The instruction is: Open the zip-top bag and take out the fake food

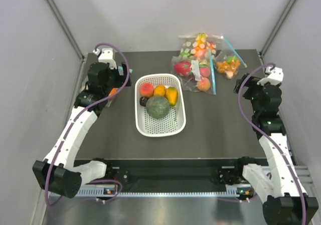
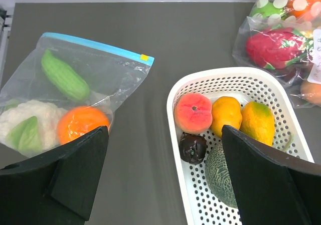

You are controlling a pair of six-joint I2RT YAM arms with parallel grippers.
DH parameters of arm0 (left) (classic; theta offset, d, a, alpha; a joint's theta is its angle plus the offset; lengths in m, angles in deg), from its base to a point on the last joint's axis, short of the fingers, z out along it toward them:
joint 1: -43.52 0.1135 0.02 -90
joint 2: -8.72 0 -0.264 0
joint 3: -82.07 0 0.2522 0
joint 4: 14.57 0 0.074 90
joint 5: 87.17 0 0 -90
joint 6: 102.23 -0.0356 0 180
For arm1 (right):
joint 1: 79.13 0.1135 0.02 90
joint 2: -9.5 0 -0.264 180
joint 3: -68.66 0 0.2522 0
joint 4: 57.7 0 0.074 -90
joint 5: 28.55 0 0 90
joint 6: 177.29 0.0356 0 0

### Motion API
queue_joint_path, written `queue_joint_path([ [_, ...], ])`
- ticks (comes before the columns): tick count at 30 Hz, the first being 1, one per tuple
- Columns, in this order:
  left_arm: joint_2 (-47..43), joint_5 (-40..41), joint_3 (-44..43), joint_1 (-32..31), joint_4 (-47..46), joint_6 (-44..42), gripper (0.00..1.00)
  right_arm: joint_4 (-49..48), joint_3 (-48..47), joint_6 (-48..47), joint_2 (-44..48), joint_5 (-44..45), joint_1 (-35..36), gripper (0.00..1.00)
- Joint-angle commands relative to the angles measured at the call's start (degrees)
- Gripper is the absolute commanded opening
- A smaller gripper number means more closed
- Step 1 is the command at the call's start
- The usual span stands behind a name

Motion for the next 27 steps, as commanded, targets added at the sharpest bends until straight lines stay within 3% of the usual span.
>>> queue_joint_path([
  [1,-1.2,2.24,-1.55,0.02,-1.44,-0.6,0.99,-1.16,-1.58,-0.32,-0.97,0.62,0.03,0.99],
  [8,-0.24,-0.74,-1.46,0.02,-0.04,-0.86,0.99,-2.22,-5.96,-0.05,-11.32,-9.28,-0.06,1.0],
  [13,2.39,5.57,-1.55,1.33,0.49,-2.0,0.99,-4.93,-7.74,2.4,-19.25,-15.46,0.03,1.0],
  [18,8.98,13.05,-2.34,3.1,0.05,-1.92,0.99,-8.63,-5.72,4.6,-20.49,-19.68,-0.06,1.0],
  [23,16.63,16.21,-2.61,3.09,-7.58,-0.86,0.99,-7.32,-6.33,3.55,-20.49,-20.48,0.03,1.0],
  [27,25.24,19.55,-7.86,2.66,-9.09,-3.75,0.99,-6.87,-5.8,2.59,-18.74,-20.65,-0.06,1.0],
])
